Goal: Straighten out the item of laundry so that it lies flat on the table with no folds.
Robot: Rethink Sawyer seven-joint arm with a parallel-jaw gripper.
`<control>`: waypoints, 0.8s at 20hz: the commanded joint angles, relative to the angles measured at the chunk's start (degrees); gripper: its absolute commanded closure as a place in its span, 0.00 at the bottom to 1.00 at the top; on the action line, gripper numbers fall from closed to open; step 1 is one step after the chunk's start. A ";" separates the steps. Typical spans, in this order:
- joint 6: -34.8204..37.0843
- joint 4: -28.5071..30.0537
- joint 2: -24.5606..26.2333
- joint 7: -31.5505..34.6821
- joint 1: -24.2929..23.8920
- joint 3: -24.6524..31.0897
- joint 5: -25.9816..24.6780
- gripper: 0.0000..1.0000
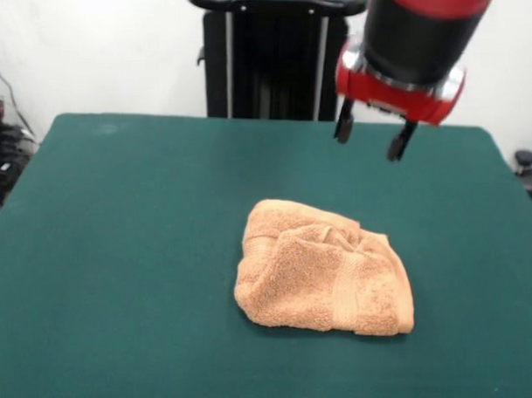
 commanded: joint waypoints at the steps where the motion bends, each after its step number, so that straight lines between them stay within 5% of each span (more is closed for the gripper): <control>1: 6.11 5.74 -3.96 13.64 1.08 1.04 2.03 0.00; 5: 12.49 7.10 -6.67 13.92 1.55 0.26 1.69 0.00; 16: 15.97 14.19 -11.93 14.23 2.41 -1.33 1.73 0.00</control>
